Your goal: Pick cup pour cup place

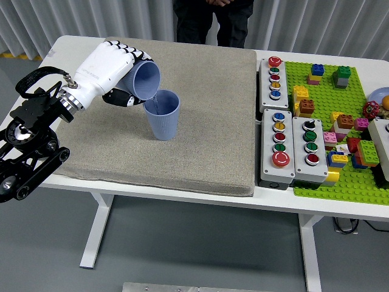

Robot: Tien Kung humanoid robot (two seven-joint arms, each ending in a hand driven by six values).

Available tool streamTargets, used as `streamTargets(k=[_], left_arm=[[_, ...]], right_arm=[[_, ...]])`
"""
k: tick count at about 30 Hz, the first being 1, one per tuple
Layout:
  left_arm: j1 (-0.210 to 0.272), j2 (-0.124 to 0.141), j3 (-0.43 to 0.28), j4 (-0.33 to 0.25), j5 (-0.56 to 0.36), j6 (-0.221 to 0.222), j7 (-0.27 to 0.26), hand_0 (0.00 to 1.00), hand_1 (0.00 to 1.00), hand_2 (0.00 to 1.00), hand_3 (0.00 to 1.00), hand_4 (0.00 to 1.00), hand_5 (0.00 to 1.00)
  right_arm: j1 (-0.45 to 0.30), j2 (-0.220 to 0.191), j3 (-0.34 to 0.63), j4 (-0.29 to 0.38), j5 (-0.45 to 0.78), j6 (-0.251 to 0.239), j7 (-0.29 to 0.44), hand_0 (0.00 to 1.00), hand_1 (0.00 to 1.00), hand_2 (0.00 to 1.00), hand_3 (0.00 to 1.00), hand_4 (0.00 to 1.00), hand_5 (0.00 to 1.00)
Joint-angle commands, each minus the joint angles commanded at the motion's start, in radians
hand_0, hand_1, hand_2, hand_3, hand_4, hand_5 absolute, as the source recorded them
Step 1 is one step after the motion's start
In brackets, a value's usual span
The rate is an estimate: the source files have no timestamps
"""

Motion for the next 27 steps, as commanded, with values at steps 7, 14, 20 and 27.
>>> streamTargets(k=[7, 14, 20, 27], left_arm=[[-0.006, 0.001, 0.013, 0.005, 0.002, 0.007, 0.004, 0.589, 0.521, 0.534, 0.507, 0.849, 0.095], [-0.016, 0.009, 0.040, 0.004, 0.011, 0.026, 0.009, 0.589, 0.520, 0.532, 0.506, 0.850, 0.095], [-0.024, 0.015, 0.057, -0.001, 0.019, 0.037, 0.015, 0.589, 0.520, 0.531, 0.506, 0.851, 0.095], [-0.034, 0.024, 0.084, -0.004, 0.029, 0.047, 0.025, 0.590, 0.520, 0.530, 0.506, 0.850, 0.095]], right_arm=[[-0.001, 0.001, 0.002, 0.000, -0.001, 0.000, 0.000, 0.725, 0.694, 0.745, 0.706, 0.336, 0.278], [-0.001, 0.001, 0.001, 0.000, 0.001, -0.001, 0.001, 0.725, 0.694, 0.746, 0.706, 0.337, 0.279], [0.000, 0.001, -0.002, 0.000, 0.005, -0.001, 0.001, 0.725, 0.694, 0.747, 0.706, 0.336, 0.279], [-0.003, 0.001, -0.001, 0.000, 0.004, -0.001, 0.001, 0.726, 0.694, 0.747, 0.706, 0.337, 0.279]])
